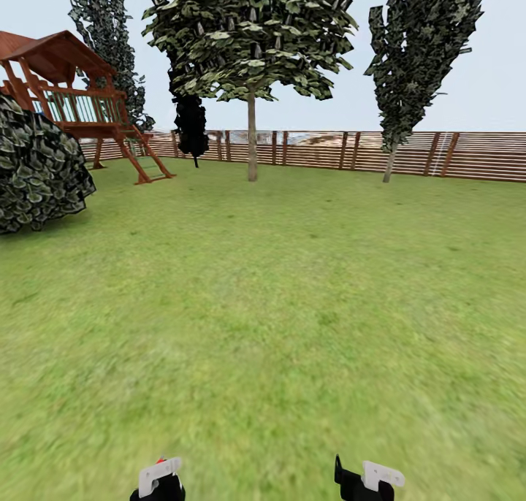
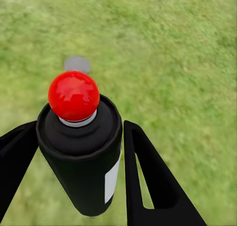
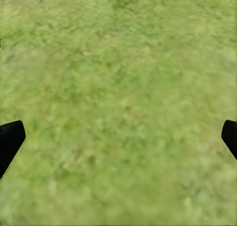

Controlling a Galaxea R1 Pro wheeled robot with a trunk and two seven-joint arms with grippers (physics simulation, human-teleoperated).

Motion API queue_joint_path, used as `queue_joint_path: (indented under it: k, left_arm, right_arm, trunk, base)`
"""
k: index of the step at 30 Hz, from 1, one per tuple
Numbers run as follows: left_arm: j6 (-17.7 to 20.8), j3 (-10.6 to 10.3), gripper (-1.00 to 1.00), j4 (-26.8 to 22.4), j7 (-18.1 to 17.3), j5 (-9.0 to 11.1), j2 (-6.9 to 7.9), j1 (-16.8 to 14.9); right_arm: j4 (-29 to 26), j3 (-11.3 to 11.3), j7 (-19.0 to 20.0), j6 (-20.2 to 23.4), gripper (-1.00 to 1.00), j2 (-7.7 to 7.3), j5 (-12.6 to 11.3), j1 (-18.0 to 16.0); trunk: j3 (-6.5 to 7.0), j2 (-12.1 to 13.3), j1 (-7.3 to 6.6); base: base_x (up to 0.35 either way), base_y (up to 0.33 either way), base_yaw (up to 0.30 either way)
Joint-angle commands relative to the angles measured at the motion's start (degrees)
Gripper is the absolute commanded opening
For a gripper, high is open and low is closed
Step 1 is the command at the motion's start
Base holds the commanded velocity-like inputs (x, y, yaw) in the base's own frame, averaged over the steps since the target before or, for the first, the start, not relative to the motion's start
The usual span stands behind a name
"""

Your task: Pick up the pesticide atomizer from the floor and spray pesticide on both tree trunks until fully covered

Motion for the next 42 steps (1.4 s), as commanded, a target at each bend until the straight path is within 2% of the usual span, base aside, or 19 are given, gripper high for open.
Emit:
queue_joint_path:
  k: [1,42]
  left_arm:
    - [-0.29,-0.49,-1.0,-0.08,0.59,0.18,0.08,-0.08]
    - [-0.2,-0.49,-1.0,-0.17,0.63,0.08,0.08,-0.08]
  right_arm:
    - [0.01,0.44,-0.37,-0.32,1.0,-0.05,-0.6,-0.07]
    - [0.01,0.44,-0.37,-0.32,1.0,-0.05,-0.52,-0.07]
  trunk:
    - [-0.13,-0.13,0.07]
    - [-0.13,-0.13,0.07]
  base:
    - [0.339,0.096,0.0]
    - [0.339,0.017,0.0]
